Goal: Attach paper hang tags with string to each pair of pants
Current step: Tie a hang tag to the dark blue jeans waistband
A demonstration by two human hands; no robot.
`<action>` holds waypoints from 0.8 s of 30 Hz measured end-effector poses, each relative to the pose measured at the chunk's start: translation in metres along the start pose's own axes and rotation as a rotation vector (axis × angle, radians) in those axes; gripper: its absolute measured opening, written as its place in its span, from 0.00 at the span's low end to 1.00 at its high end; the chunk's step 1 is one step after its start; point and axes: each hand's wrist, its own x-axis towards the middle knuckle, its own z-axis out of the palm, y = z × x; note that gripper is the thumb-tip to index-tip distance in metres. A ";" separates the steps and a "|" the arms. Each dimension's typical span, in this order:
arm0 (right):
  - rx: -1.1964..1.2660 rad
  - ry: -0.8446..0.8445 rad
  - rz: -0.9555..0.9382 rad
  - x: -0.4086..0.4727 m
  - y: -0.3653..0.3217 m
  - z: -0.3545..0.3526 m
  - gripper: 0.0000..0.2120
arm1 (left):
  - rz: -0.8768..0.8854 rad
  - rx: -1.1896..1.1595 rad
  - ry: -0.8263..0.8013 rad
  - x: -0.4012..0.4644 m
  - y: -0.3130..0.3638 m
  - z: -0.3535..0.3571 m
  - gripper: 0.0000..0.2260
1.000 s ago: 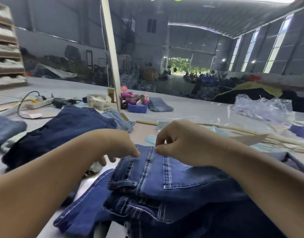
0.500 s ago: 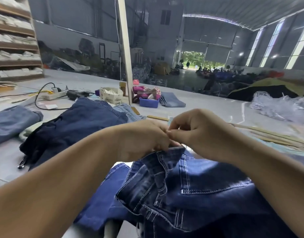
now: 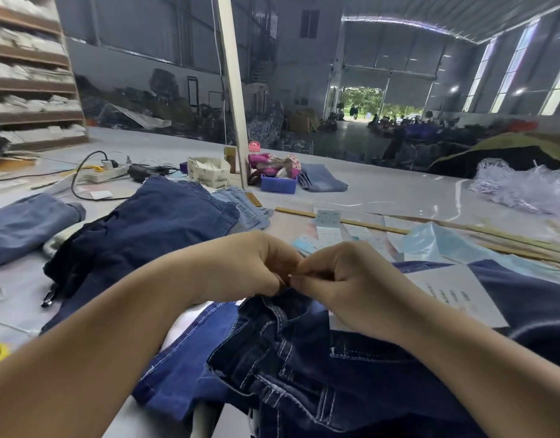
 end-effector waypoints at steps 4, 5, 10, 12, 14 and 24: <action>-0.062 -0.025 0.092 -0.004 0.004 0.004 0.08 | 0.045 0.127 0.177 0.000 -0.005 -0.004 0.18; -0.079 -0.026 0.106 -0.004 0.003 0.005 0.08 | 0.048 0.141 0.202 0.001 -0.006 -0.006 0.17; -0.099 -0.052 0.174 -0.004 0.002 0.006 0.07 | 0.075 0.160 0.343 0.006 -0.022 -0.001 0.17; -0.102 -0.065 0.193 -0.004 0.003 0.006 0.08 | 0.094 0.145 0.455 0.009 -0.034 0.007 0.15; -0.095 -0.070 0.211 -0.003 0.004 0.007 0.07 | 0.082 0.145 0.531 0.011 -0.044 0.012 0.13; 0.206 0.047 0.109 -0.008 0.011 0.009 0.06 | 0.109 -0.125 0.337 -0.018 -0.038 0.014 0.10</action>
